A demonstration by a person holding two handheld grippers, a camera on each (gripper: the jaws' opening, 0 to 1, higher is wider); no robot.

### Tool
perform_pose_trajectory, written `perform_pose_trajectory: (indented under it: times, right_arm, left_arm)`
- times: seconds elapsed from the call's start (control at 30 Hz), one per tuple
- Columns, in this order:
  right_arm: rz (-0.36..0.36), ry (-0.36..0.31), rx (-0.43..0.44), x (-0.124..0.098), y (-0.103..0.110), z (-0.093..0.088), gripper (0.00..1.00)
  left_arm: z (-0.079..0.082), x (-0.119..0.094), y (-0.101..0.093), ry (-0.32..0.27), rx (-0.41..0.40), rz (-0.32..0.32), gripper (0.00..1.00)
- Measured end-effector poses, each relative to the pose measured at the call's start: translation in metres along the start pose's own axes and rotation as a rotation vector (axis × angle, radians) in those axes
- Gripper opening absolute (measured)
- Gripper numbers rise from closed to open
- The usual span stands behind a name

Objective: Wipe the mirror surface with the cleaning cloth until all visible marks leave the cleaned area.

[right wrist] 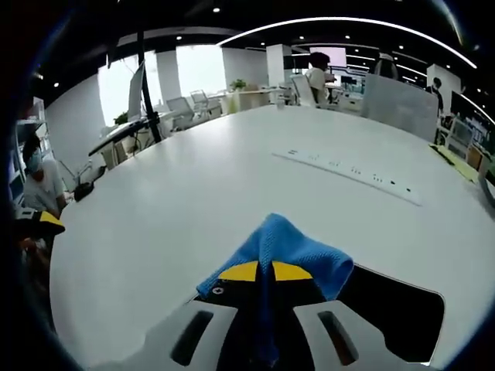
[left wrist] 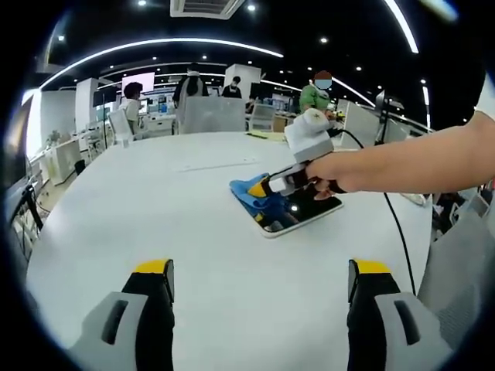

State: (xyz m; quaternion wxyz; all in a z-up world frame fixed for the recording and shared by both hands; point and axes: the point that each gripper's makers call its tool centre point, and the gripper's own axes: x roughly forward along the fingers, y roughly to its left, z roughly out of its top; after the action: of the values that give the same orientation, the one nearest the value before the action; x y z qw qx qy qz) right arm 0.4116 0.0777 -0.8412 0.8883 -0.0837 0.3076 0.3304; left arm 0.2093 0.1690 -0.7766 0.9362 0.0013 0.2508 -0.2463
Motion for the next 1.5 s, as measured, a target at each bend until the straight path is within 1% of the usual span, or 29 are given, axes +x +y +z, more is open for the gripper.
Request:
perform_pose_trajectory:
  times: [0.1, 0.2, 0.5, 0.9, 0.97, 1.3, 1.5]
  right_arm:
    - [-0.002, 0.000, 0.001, 0.003, -0.006, 0.000, 0.00]
    - [-0.005, -0.001, 0.003, 0.001, -0.007, -0.001, 0.00]
    - [-0.025, -0.006, 0.014, 0.002, -0.028, -0.003, 0.00]
    - [-0.028, -0.002, 0.010, 0.002, -0.032, -0.004, 0.00]
    - [-0.029, -0.003, 0.010, 0.000, -0.031, -0.004, 0.00]
    - [-0.049, -0.003, 0.021, -0.011, -0.040, -0.008, 0.00]
    - [-0.070, 0.000, 0.028, -0.017, -0.054, -0.012, 0.00]
  left_arm:
    - [0.002, 0.000, 0.000, -0.004, -0.001, 0.002, 0.94]
    - [0.003, 0.000, 0.001, -0.003, 0.002, 0.001, 0.94]
    - [0.003, 0.001, -0.001, 0.004, 0.008, -0.002, 0.94]
    - [0.003, 0.002, -0.002, 0.007, 0.012, -0.005, 0.94]
    - [0.003, 0.002, -0.001, 0.008, 0.014, -0.004, 0.94]
    - [0.003, 0.001, -0.003, 0.009, 0.014, -0.004, 0.94]
    - [0.003, 0.003, -0.003, 0.011, 0.018, -0.006, 0.94]
